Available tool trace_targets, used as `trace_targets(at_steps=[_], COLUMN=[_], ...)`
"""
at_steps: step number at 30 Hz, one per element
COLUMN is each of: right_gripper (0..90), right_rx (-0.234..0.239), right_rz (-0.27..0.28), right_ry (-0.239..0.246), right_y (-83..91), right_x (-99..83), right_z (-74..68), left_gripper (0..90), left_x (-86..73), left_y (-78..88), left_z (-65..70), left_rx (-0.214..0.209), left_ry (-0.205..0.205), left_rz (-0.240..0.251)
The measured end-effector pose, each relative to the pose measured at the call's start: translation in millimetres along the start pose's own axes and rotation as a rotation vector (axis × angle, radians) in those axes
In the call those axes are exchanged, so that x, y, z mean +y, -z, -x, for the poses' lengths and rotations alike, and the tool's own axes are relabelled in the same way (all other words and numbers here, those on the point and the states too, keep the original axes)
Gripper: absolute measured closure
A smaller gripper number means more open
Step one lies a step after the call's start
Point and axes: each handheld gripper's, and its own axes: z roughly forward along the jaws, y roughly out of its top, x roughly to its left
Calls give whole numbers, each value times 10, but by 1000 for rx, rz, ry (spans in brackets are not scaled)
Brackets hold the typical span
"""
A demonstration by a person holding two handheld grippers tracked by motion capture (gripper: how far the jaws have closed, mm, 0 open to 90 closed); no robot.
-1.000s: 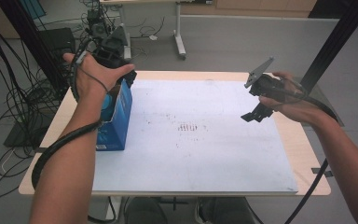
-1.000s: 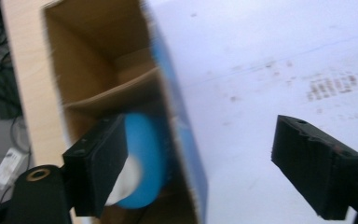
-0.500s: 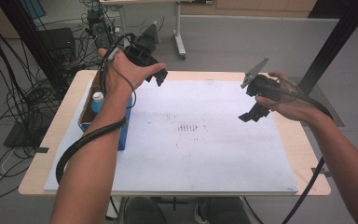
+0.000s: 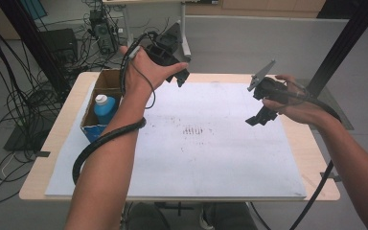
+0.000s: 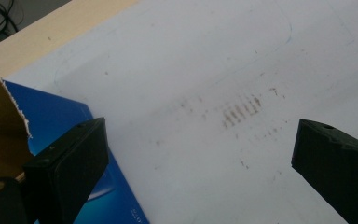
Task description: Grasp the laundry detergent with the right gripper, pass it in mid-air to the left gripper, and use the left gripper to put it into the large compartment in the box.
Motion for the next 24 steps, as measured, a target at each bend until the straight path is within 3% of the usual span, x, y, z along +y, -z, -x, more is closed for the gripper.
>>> trace_targets(at_steps=[5,8,24], right_gripper=[1,1,1], right_rx=[2,1,6], right_rz=[-2,-2,-2], right_ry=[0,0,10], right_y=[-7,-10,-28], right_x=[16,25,78], right_z=[11,21,34], left_gripper=[45,45,44], left_x=[28,42,90], left_y=[-41,-50,-85], left_z=[0,-7,-4], left_rx=[4,-21,3], left_ry=[6,15,8], left_rz=[-7,1,-7])
